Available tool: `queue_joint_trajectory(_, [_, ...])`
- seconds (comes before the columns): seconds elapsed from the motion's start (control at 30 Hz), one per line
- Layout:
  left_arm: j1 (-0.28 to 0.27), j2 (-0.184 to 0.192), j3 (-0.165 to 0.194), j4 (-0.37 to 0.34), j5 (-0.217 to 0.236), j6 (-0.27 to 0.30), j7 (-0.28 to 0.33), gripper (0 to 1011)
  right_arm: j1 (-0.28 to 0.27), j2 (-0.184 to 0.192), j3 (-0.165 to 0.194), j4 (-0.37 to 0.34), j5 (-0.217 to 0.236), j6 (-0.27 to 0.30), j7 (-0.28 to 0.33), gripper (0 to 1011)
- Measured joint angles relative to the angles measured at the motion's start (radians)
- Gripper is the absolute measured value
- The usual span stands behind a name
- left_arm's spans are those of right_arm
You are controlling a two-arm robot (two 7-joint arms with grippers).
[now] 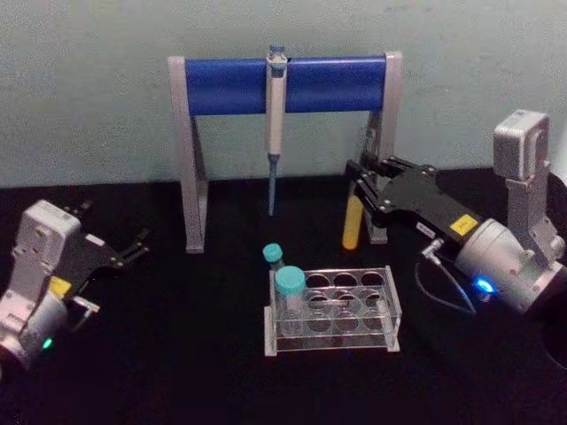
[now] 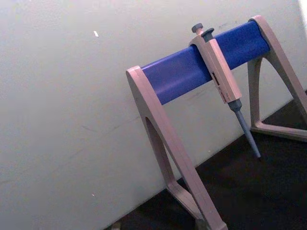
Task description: Pick up the test tube from the test tube rack, shake it, then place it back into the test tube rack.
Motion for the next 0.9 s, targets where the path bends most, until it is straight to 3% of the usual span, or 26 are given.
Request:
queue_joint_trajectory(0.23, [0.000,0.000,0.000,0.000,0.000,0.000,0.000,1001,-0.041,0.038,0.021,-0.049,-0.013,0.031,-0.002,229])
queue_joint_trajectory(0.43, [0.000,0.000,0.000,0.000,0.000,0.000,0.000,1001,-0.071,0.059,0.018,-0.088,0.015,0.067,0.036,229])
queue_joint_trajectory(0.63, [0.000,0.000,0.000,0.000,0.000,0.000,0.000,1001,-0.051,0.039,-0.009,-0.073,0.057,0.066,0.069,229])
queue_joint_trajectory(0.9, [0.000,0.000,0.000,0.000,0.000,0.000,0.000,1001,0.005,-0.005,-0.031,-0.009,0.062,0.032,0.057,229])
